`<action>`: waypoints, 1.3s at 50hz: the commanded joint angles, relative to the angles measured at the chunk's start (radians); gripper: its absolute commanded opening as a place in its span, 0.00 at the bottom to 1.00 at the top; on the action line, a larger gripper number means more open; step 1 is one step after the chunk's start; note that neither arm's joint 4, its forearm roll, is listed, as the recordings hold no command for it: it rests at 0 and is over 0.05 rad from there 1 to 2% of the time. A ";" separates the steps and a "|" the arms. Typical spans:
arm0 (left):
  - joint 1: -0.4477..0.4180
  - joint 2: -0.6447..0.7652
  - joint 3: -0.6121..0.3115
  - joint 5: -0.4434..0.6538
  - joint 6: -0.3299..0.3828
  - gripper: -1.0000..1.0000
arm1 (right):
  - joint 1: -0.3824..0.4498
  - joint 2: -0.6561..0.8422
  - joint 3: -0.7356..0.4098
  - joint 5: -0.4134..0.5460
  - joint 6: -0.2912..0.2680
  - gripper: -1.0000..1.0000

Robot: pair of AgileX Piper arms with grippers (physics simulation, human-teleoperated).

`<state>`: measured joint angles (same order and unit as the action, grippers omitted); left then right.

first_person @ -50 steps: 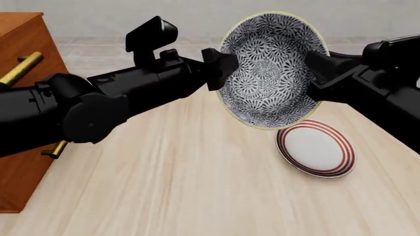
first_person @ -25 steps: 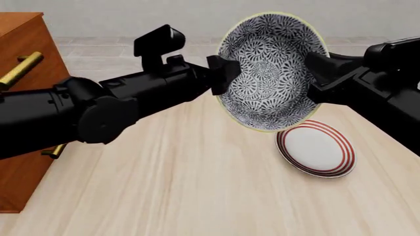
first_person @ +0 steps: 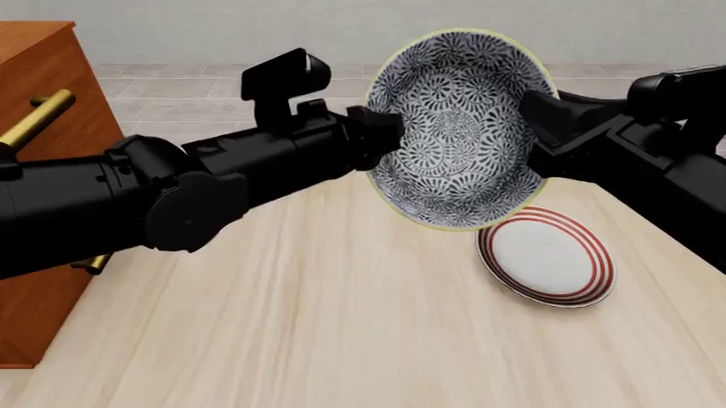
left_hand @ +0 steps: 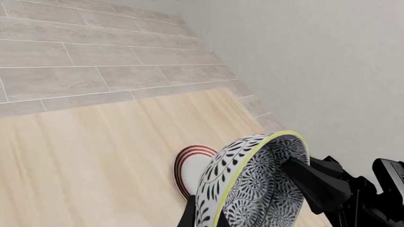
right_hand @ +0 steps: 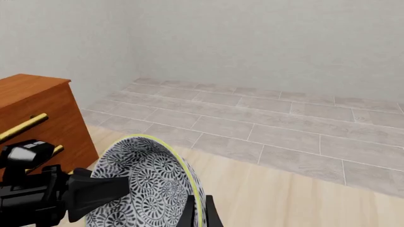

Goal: Put the bowl on top of the cabinet.

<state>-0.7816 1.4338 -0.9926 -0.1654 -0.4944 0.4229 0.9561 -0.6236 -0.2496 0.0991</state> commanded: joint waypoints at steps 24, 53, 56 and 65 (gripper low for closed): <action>0.019 -0.031 -0.017 0.047 0.083 0.00 | -0.012 -0.064 -0.013 0.049 -0.031 1.00; 0.073 0.006 -0.061 0.044 0.107 0.00 | 0.074 -0.199 -0.016 0.176 0.014 1.00; 0.077 0.011 -0.065 0.048 0.116 0.00 | 0.082 -0.219 -0.009 0.189 0.018 1.00; 0.104 0.004 -0.069 0.062 0.123 0.00 | 0.098 -0.287 -0.014 0.247 0.018 1.00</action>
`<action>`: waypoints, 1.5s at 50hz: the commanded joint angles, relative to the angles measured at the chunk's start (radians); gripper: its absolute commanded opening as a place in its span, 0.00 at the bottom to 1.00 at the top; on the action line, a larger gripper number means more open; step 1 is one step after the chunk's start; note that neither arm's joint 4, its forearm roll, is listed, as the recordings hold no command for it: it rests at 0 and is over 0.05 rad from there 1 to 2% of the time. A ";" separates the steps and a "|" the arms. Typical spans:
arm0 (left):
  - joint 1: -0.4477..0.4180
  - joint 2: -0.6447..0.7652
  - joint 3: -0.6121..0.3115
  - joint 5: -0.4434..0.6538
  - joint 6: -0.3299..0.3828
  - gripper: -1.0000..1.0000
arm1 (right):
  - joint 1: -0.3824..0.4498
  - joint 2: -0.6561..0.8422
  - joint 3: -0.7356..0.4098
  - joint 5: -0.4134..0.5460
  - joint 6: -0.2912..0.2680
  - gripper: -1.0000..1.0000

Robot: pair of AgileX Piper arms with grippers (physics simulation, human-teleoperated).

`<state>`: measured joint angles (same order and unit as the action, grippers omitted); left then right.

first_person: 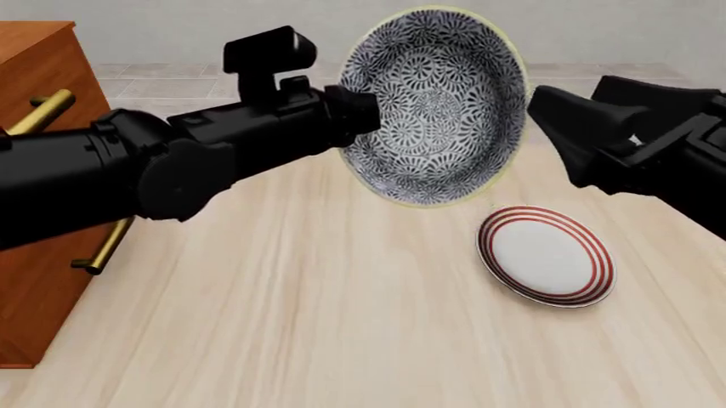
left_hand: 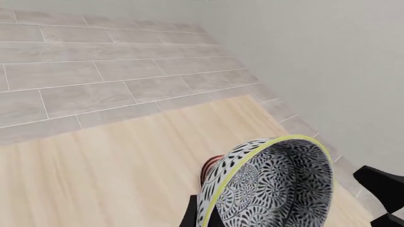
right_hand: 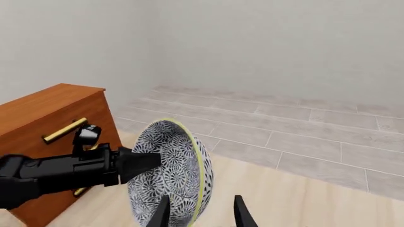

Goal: Put the bowl on top of the cabinet.

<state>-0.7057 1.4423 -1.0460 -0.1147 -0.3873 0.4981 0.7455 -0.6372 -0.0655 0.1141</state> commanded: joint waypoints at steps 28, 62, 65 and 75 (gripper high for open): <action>0.117 -0.257 0.088 0.103 -0.044 0.00 | -0.082 -0.212 0.165 0.070 0.033 1.00; 0.199 -0.519 0.171 0.279 -0.018 0.00 | -0.132 -0.275 0.222 0.091 0.051 1.00; 0.202 -0.535 0.181 0.286 -0.010 0.00 | -0.132 -0.280 0.223 0.096 0.051 1.00; 0.217 -0.570 0.204 0.304 -0.015 0.00 | -0.129 -0.286 0.216 0.110 0.050 1.00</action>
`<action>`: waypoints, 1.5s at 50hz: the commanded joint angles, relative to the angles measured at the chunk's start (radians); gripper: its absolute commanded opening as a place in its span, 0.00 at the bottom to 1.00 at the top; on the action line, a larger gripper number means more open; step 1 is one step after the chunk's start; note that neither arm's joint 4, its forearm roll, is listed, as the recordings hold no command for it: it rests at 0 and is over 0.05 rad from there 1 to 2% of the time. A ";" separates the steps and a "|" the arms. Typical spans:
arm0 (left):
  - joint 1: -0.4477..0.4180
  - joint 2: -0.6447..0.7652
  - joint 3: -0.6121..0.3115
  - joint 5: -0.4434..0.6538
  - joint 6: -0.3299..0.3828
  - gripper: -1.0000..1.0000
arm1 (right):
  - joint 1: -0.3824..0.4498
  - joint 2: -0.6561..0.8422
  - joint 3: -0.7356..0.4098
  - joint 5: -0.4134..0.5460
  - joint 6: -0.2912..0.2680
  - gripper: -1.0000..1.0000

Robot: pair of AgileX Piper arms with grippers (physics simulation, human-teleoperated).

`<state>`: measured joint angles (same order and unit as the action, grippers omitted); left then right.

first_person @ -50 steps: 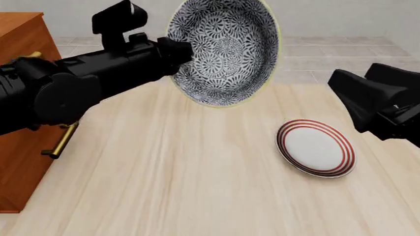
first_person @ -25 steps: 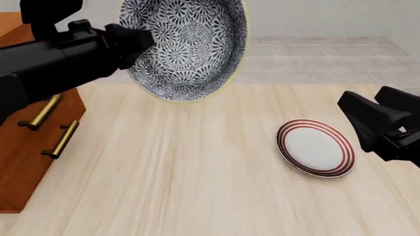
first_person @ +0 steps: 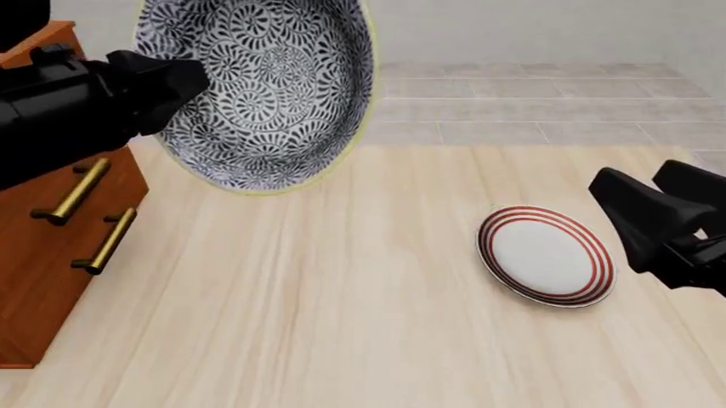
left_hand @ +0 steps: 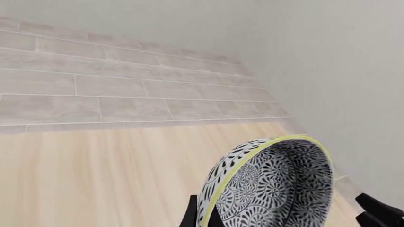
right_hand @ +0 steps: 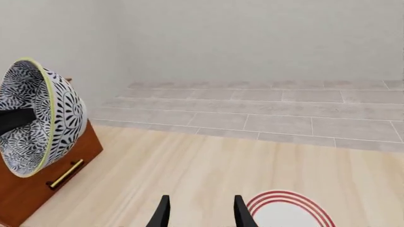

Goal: Put the bowl on top of the cabinet.

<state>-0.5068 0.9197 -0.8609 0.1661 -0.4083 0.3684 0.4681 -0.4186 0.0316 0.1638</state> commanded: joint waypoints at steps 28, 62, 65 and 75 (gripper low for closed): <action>0.019 -0.043 0.021 0.026 0.019 0.00 | 0.005 -0.001 -0.015 0.023 -0.004 1.00; 0.142 -0.049 -0.146 0.178 -0.151 0.00 | -0.015 -0.054 0.061 0.003 0.019 1.00; 0.155 -0.052 -0.159 0.191 -0.152 0.00 | -0.020 -0.060 0.067 0.005 0.019 1.00; 0.211 -0.076 -0.215 0.245 -0.163 0.00 | -0.055 -0.126 0.106 0.020 0.037 1.00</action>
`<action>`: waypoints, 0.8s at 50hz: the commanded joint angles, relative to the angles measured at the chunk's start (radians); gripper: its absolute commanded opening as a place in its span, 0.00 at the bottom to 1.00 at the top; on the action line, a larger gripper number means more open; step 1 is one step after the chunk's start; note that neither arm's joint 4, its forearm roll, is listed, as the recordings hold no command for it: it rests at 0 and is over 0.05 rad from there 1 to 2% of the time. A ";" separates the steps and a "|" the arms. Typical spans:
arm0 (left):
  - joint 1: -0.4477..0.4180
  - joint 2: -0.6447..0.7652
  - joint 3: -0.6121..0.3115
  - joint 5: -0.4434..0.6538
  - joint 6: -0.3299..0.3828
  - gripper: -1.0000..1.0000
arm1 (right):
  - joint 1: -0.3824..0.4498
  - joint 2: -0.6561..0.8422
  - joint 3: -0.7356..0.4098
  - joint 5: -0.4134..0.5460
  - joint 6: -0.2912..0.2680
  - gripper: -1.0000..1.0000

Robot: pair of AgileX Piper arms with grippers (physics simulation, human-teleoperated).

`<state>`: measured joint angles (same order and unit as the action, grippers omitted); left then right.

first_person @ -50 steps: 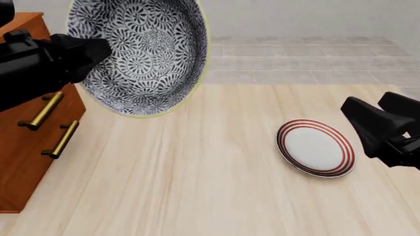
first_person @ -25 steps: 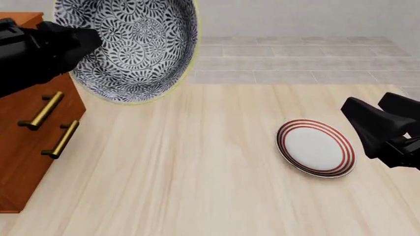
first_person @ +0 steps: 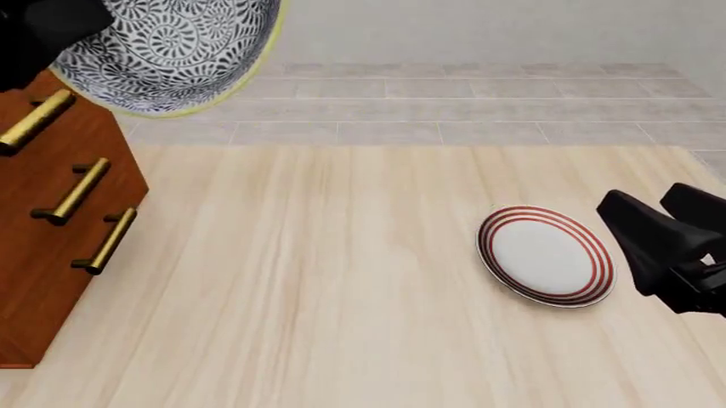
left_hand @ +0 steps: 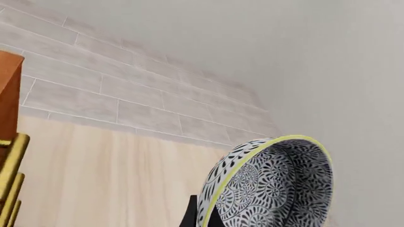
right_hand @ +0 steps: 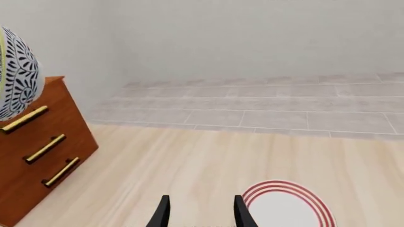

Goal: Put the bowl on top of the cabinet.

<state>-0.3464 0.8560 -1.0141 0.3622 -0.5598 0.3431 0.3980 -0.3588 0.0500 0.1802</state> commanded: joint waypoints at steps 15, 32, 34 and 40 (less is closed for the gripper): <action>0.148 -0.013 -0.151 0.134 -0.025 0.00 | -0.065 -0.133 0.108 0.007 0.027 1.00; 0.264 0.026 -0.307 0.329 -0.007 0.00 | -0.102 -0.199 0.152 0.017 0.020 1.00; 0.270 0.049 -0.371 0.378 -0.019 0.00 | -0.107 -0.207 0.150 0.021 0.024 1.00; 0.318 0.047 -0.358 0.401 0.007 0.00 | -0.105 -0.209 0.152 0.021 0.006 1.00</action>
<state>-0.0872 0.8783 -1.3067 0.6824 -0.5766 0.2501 0.2159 -0.2231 0.0702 0.1972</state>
